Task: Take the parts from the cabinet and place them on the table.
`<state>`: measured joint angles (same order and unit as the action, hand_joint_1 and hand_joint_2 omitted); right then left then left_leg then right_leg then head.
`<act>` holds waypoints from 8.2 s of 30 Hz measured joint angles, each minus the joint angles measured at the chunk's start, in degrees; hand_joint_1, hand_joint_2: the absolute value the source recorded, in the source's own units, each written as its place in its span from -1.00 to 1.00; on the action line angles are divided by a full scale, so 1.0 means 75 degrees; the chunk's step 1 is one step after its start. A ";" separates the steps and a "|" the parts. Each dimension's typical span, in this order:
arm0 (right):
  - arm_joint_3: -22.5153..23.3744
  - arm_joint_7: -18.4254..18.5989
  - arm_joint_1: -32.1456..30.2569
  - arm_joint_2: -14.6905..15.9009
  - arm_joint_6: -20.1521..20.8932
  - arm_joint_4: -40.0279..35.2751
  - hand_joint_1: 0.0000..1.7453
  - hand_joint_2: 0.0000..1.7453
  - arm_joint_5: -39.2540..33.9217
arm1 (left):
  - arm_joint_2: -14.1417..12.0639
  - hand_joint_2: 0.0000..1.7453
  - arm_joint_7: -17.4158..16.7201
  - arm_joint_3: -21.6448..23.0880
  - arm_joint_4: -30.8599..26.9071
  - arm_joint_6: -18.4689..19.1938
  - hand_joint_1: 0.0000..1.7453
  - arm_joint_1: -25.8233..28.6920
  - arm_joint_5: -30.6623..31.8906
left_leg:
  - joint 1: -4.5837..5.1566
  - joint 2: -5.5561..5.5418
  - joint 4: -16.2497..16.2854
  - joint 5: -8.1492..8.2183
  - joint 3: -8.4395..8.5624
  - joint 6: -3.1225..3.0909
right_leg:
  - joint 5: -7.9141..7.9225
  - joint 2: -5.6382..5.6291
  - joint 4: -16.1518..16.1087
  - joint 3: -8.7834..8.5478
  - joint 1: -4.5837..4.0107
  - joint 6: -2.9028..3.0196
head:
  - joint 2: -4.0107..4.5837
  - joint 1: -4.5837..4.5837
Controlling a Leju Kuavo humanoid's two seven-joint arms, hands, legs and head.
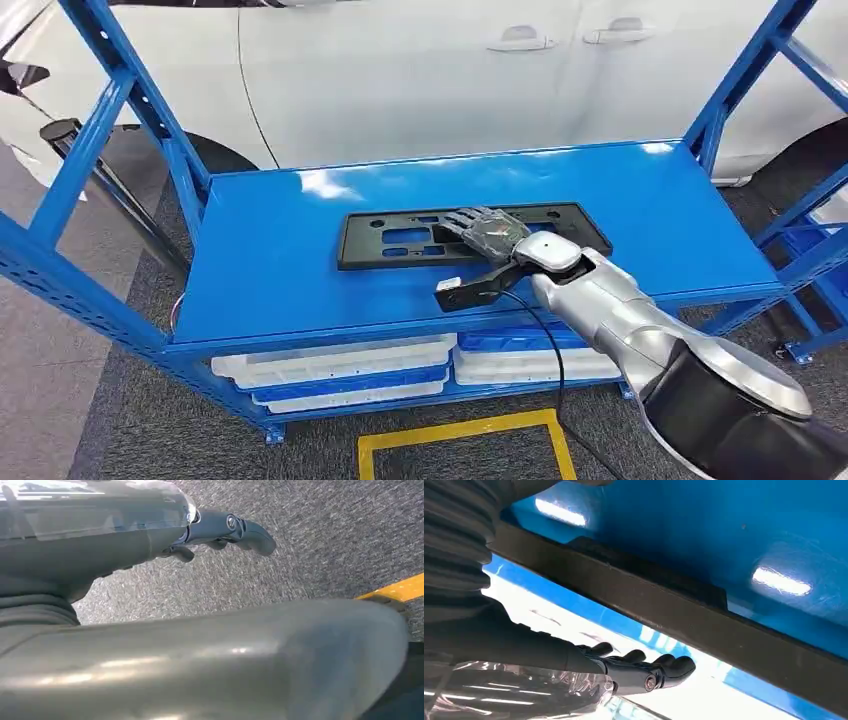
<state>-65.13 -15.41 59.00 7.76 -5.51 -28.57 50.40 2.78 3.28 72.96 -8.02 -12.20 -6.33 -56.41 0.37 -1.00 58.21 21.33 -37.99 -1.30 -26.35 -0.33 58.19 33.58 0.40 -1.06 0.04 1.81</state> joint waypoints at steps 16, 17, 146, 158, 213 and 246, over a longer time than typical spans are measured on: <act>0.0006 0.0020 -0.0004 -0.0140 -0.0105 0.0408 -1.00 1.00 -0.0137 | 0.0006 -1.00 -0.0047 0.0003 0.0000 -0.0009 -1.00 0.0000 -0.0070 | 0.0000 0.0001 0.0000 0.0002 0.0040 -0.0001 | -0.0001 0.0000 -0.0003 -0.0042 -0.0001 0.0000 | 0.0000 0.0000; 0.0006 0.0020 -0.0001 -0.0149 -0.0102 0.0443 -1.00 1.00 -0.0137 | 0.0006 -1.00 -0.0047 0.0003 0.0000 -0.0009 -1.00 0.0000 -0.0070 | 0.0000 0.0001 -0.0001 0.0002 0.0042 -0.0001 | -0.0001 0.0000 -0.0003 -0.0044 -0.0001 0.0000 | 0.0000 0.0000; 0.6409 -0.2273 -0.5316 0.0044 0.3095 -1.1584 1.00 1.00 -0.9708 | -0.0012 1.00 0.0974 -0.0108 0.0000 -0.0831 -1.00 -0.0210 -0.1285 | -0.0006 -0.0019 -0.0001 0.0025 0.0002 0.0001 | -0.0022 0.0022 -0.0028 -0.0024 -0.0006 -0.0005 | 0.0000 0.0000; 0.6067 -0.2454 -0.6458 -0.0495 0.2824 -1.1710 1.00 1.00 -0.9323 | -0.0003 1.00 0.1014 -0.0198 0.0000 -0.0732 -1.00 -0.0261 -0.1597 | -0.0005 -0.0020 -0.0002 0.0028 0.0002 -0.0002 | -0.0029 0.0023 -0.0028 -0.0025 -0.0004 -0.0005 | 0.0000 0.0000; 0.5161 -0.2014 -0.8265 -0.1151 0.2940 -1.0442 1.00 1.00 -0.8810 | 0.0017 1.00 0.1145 -0.0382 0.0000 -0.0784 -1.00 -0.0127 -0.1795 | -0.0042 0.0031 -0.0016 0.0078 0.0168 0.0172 | -0.0209 0.0010 -0.0085 -0.0343 0.0005 0.0192 | 0.0000 0.0000; 0.5170 -0.1920 -0.8176 -0.1288 0.3130 -1.0395 1.00 1.00 -0.8810 | 0.0032 1.00 0.1142 -0.0382 0.0000 -0.0635 -1.00 -0.0144 -0.1944 | -0.0124 0.0087 0.0514 0.0587 -0.0231 0.0302 | -0.0254 0.0076 -0.0216 -0.0615 -0.0017 0.0342 | 0.0000 0.0000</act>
<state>-26.36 -29.81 -2.32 -1.90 17.97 -106.53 -15.67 3.02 11.85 70.10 -8.02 -16.96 -7.41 -70.99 -0.56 -0.35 62.07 25.73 -39.72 0.96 -28.26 0.24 56.57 28.96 0.27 1.51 0.04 1.81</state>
